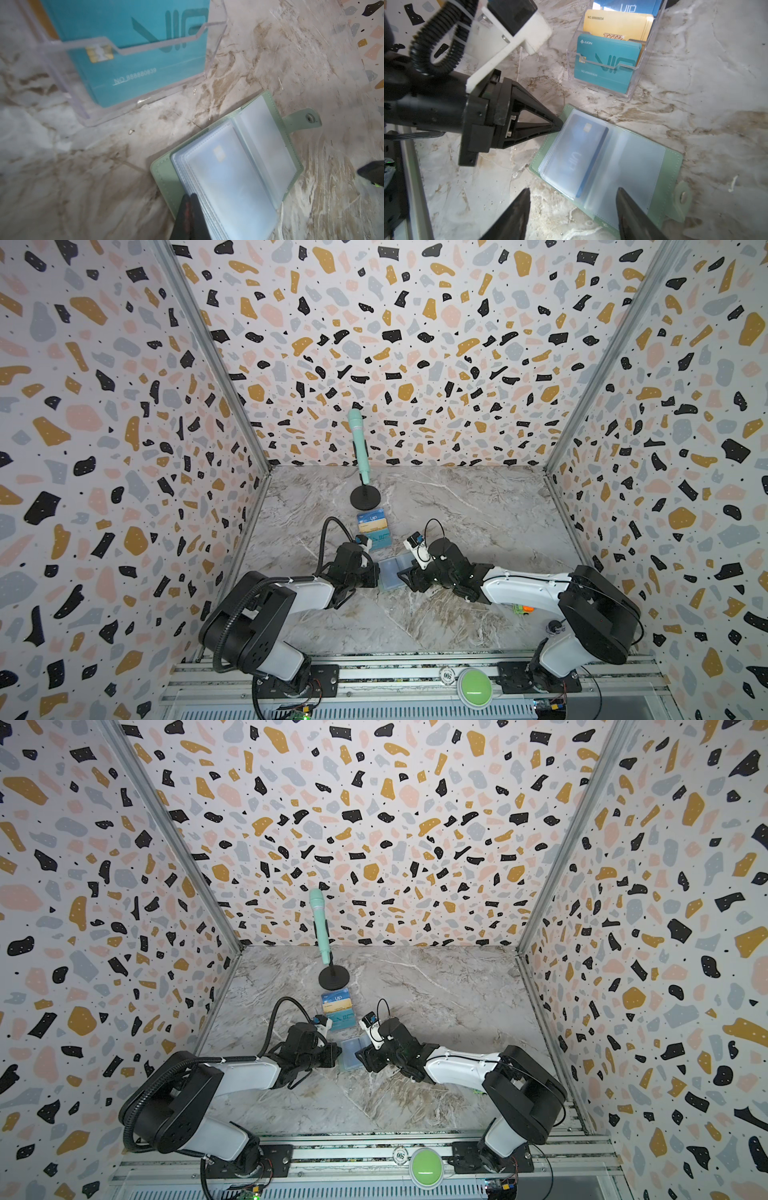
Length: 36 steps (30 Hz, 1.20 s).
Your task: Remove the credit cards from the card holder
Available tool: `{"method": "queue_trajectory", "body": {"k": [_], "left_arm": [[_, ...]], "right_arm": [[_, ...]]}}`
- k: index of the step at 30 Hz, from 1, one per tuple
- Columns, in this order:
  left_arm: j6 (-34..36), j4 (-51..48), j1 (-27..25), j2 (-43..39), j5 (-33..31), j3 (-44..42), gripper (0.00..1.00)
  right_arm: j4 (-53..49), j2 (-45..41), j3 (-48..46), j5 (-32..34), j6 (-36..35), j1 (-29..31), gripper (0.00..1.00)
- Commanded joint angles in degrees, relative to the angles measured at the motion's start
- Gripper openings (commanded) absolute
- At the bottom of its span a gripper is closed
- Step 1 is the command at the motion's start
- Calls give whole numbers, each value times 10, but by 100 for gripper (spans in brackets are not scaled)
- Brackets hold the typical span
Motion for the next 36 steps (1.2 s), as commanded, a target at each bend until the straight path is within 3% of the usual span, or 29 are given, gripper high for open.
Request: {"method": "queue_trajectory", "body": {"k": [1,36], "left_arm": [[-4,24,-8,4,-4,-4,0],[-19,45,-16,13,8,-27,0]], "right_arm": [[-21,12,33,20,-10,7,65],[-39,123,111,44,-10,35,53]]}}
